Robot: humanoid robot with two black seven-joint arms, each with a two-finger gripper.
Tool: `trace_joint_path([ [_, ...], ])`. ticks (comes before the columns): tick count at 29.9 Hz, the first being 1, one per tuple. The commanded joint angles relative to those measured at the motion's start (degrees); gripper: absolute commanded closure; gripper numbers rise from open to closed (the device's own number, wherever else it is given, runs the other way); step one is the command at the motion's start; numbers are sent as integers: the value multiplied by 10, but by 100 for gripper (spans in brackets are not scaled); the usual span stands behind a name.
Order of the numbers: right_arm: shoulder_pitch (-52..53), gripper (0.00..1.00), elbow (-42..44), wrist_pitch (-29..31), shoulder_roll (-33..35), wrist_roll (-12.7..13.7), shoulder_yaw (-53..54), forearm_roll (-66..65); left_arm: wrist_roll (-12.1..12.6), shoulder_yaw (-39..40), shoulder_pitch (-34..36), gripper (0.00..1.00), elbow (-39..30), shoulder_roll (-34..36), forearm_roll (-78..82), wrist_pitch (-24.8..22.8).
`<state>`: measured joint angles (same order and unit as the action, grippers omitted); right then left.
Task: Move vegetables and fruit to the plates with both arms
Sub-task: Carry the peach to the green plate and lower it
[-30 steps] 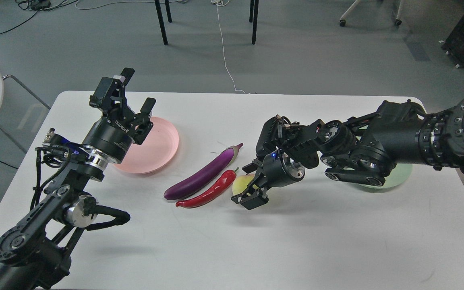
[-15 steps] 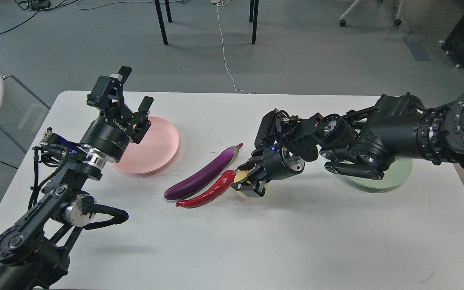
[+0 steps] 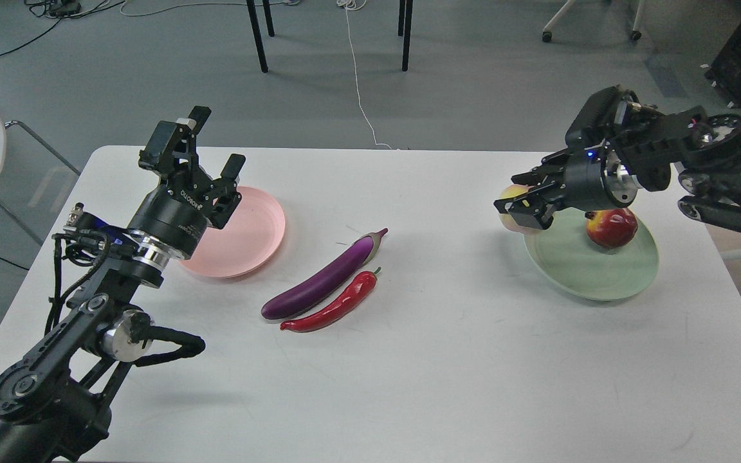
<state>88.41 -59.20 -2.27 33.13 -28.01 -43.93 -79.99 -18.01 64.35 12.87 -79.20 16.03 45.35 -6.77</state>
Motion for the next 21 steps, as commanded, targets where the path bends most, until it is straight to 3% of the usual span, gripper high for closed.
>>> trace_joint_path([
  [1,-37,67,23,0,15,0,0,-3,0,0,0,2,-1,0,0,0],
  [6,-83,65,51,-2,10,0,7,-3,0,-1,0,2,-1,1,0,0],
  [8,-91,58,61,-6,8,0,8,-3,0,-1,0,2,-1,2,0,-1],
  [11,-102,40,71,-10,4,0,7,-3,0,-1,0,2,-1,3,-1,-1],
  [13,-103,19,71,-12,6,0,7,-3,0,-1,0,2,-1,3,-1,-1],
  [15,-102,8,70,-13,8,0,9,-3,0,-1,0,2,-1,2,-1,-1],
  [21,-91,3,57,-12,32,0,50,1,0,-4,1,2,-2,3,-1,-1],
])
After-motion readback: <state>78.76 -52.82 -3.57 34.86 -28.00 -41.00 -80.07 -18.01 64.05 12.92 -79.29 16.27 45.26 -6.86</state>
